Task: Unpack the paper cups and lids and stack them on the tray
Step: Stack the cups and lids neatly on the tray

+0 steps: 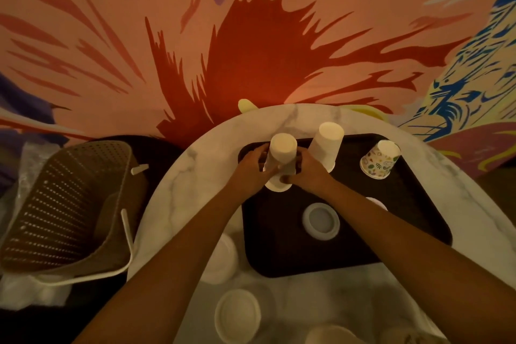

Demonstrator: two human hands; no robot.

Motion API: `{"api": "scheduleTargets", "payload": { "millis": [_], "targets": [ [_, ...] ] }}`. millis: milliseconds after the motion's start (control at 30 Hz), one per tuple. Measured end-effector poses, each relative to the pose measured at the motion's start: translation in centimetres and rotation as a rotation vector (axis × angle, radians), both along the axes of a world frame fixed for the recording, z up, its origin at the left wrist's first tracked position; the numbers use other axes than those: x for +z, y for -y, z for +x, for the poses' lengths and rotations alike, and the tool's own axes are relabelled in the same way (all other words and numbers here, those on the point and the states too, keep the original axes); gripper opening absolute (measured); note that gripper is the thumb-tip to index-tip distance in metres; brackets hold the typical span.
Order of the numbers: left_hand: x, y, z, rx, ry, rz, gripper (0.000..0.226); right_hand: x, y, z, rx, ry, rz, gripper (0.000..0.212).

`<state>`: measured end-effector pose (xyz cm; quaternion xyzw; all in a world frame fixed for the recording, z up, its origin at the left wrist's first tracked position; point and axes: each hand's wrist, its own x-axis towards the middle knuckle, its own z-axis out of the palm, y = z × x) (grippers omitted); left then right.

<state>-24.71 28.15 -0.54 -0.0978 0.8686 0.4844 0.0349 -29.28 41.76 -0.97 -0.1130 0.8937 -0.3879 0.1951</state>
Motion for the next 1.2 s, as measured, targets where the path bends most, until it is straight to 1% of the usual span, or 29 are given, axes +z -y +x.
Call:
{"api": "scheduleTargets", "payload": {
  "millis": [100,200,300,500,633,700,833,900,967,1067,1200],
  "targets": [
    [1.6,-0.2,2.6,-0.003,0.019,0.035,0.061,1.9,-1.7,1.5,-0.016,0.029,-0.019,0.081],
    [3.3,-0.8,6.1,-0.047,0.045,0.038,0.050,4.4,-4.1,4.0,0.018,0.031,-0.011,0.070],
    [4.8,-1.9,10.1,-0.124,0.064,0.047,0.040,6.6,-6.6,7.2,0.034,0.039,-0.033,0.063],
    [6.2,-4.4,17.9,-0.189,0.119,0.189,0.023,9.1,-11.5,14.3,0.102,0.044,-0.096,0.053],
    [5.8,-6.0,22.0,-0.192,0.146,0.276,0.035,9.9,-14.7,18.1,0.149,0.045,-0.122,0.052],
    [5.5,-6.9,23.4,-0.199,0.148,0.260,0.045,10.0,-15.8,19.7,0.184,0.082,-0.119,0.055],
    [4.9,-8.7,25.1,-0.194,0.144,0.245,0.055,8.9,-16.4,23.1,0.232,0.112,-0.106,0.064],
    [4.4,-9.5,25.5,-0.179,0.132,0.241,0.059,7.5,-16.1,24.8,0.216,0.125,-0.123,0.072],
    [3.8,-10.2,25.8,-0.160,0.121,0.219,0.062,5.7,-15.3,26.2,0.193,0.092,-0.133,0.075],
    [3.1,-11.1,25.9,-0.111,0.129,0.192,0.065,3.4,-14.2,27.3,0.119,0.036,-0.158,0.076],
    [3.0,-11.7,26.0,-0.069,0.101,0.207,0.059,1.4,-13.5,27.5,0.031,0.000,-0.216,0.074]
  ]
}}
